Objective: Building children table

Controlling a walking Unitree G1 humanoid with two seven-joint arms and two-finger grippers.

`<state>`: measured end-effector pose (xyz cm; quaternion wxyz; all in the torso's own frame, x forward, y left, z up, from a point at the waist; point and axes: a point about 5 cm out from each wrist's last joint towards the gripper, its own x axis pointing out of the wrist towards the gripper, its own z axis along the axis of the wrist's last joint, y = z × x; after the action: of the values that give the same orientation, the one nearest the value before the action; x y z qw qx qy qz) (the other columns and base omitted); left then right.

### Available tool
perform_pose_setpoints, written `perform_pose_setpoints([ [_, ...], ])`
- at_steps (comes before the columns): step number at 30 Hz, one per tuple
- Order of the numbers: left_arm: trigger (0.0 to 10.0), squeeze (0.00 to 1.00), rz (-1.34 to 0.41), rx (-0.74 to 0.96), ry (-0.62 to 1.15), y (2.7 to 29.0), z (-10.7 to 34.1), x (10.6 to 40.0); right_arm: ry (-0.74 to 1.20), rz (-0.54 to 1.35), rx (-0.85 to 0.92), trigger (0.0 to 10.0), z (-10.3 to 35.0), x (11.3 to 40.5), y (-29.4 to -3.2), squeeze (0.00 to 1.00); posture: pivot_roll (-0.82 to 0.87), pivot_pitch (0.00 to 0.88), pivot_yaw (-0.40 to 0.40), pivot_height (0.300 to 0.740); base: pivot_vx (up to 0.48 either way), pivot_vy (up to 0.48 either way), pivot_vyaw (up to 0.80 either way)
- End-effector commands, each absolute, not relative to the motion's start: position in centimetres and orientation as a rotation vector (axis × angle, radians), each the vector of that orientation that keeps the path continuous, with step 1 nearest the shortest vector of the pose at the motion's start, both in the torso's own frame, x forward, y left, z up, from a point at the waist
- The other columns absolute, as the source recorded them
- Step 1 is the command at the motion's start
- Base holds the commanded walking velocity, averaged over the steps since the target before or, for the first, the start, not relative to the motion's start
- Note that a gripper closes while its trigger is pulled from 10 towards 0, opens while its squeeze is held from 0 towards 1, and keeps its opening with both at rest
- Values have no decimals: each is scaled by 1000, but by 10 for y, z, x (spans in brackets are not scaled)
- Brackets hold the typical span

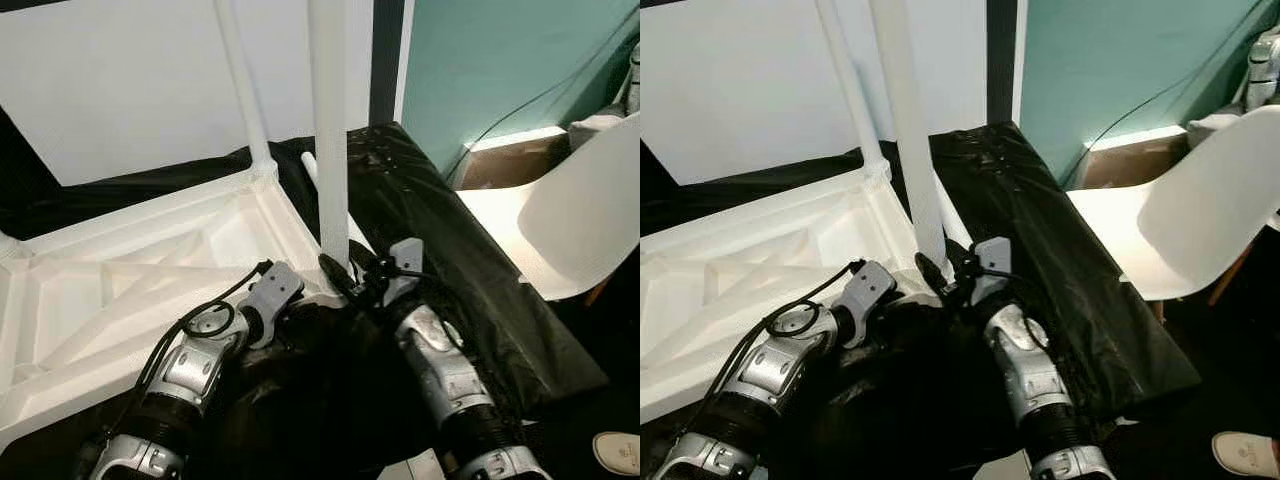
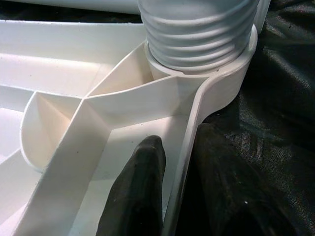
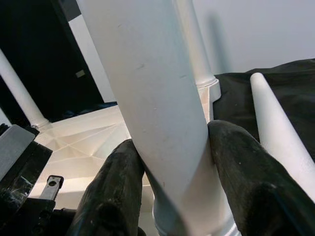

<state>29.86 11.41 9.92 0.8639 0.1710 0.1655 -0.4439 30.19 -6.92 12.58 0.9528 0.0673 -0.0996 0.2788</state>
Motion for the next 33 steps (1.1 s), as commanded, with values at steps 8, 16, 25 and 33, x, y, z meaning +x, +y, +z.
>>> perform_pose_setpoints([
  [8, 10000, 0, -999, 361, 432, 112, 83, 289, -189, 475, 126, 10000, 134, 308, -88, 1000, -64, 0, 76, 740, 0, 0, 0],
  [16, 10000, 0, -1005, 347, 438, 112, 84, 289, -176, 845, 29, 10000, 137, 306, -84, 0, -76, 0, 81, 740, 0, 0, 0],
  [25, 10000, 0, -1017, 343, 425, 104, 85, 288, -112, 1109, -82, 10000, 130, 315, -86, 0, -48, 0, 70, 740, 0, 0, 0],
  [33, 10000, 0, -999, 342, 426, 105, 82, 285, -144, 1105, -142, 10000, 141, 326, -79, 0, -30, 0, 72, 740, 0, 0, 0],
])
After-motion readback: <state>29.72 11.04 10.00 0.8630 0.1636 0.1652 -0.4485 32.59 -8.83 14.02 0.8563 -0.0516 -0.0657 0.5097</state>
